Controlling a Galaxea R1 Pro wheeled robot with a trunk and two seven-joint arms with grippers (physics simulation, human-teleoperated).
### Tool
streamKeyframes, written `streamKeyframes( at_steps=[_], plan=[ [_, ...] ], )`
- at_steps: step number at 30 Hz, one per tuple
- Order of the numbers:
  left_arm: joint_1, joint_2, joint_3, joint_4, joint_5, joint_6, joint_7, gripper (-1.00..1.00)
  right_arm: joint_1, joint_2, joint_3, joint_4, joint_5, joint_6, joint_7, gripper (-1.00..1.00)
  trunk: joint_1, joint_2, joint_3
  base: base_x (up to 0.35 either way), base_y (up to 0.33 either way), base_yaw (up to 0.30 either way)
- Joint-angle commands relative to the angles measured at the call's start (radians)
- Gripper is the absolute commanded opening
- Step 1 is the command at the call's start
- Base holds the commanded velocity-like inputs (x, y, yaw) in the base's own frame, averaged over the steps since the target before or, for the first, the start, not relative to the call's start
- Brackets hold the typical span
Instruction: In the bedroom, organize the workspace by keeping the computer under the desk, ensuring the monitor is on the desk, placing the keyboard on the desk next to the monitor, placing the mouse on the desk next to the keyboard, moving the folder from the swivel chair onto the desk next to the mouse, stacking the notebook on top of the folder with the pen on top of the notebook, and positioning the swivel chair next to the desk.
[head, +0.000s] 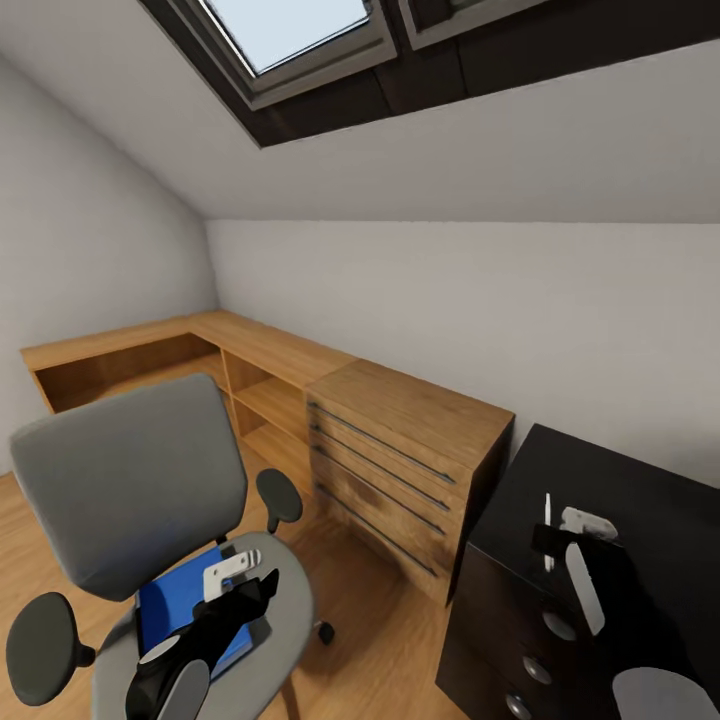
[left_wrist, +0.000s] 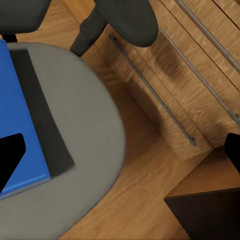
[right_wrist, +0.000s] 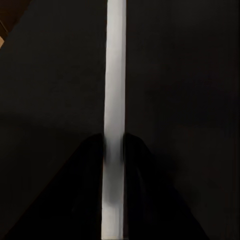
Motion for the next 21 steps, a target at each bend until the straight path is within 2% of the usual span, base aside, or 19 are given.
streamKeyframes(
  at_steps=[1, 3, 5, 8, 9, 11, 16, 21],
  plan=[
    [-0.001, 0.001, -0.002, -0.001, 0.011, 0.001, 0.010, 1.00, -0.013, -0.006, 0.000, 0.022, -0.015, 0.002, -0.006, -1.00, 0.000, -0.001, -0.001, 0.002, 0.000, 0.000],
    [-0.001, 0.001, -0.013, 0.002, 0.010, 0.001, 0.010, 1.00, -0.077, -0.038, 0.000, 0.144, -0.021, -0.020, -0.006, -1.00, 0.000, -0.001, -0.001, 0.001, 0.000, 0.000],
    [-0.001, 0.001, -0.029, 0.003, 0.011, 0.000, 0.010, 1.00, -0.119, -0.058, 0.000, 0.243, -0.023, -0.058, -0.005, -1.00, 0.000, -0.001, -0.001, 0.000, 0.000, 0.000],
    [-0.001, 0.001, -0.039, 0.004, 0.010, 0.000, 0.010, 1.00, -0.152, -0.067, 0.001, 0.323, -0.022, -0.104, -0.004, -1.00, 0.000, -0.001, -0.001, 0.000, 0.000, 0.000],
    [-0.001, 0.001, -0.050, 0.004, 0.010, 0.000, 0.010, 1.00, -0.177, -0.072, 0.003, 0.392, -0.018, -0.154, -0.004, -1.00, 0.000, -0.001, -0.001, 0.000, 0.000, 0.000],
    [-0.001, 0.002, -0.059, 0.004, 0.011, 0.000, 0.010, 1.00, -0.201, -0.074, 0.004, 0.454, -0.016, -0.191, -0.004, -1.00, 0.000, -0.001, -0.001, 0.000, 0.000, 0.000],
    [-0.001, 0.002, -0.065, 0.004, 0.011, 0.000, 0.010, 1.00, -0.229, -0.071, 0.009, 0.528, -0.012, -0.217, -0.004, -1.00, 0.000, -0.001, -0.001, 0.011, 0.000, 0.000],
    [-0.001, 0.002, -0.065, 0.004, 0.011, 0.000, 0.010, 1.00, -0.232, -0.069, 0.011, 0.535, -0.012, -0.218, -0.006, -1.00, 0.000, -0.001, -0.001, 0.081, 0.000, 0.000]
  ],
)
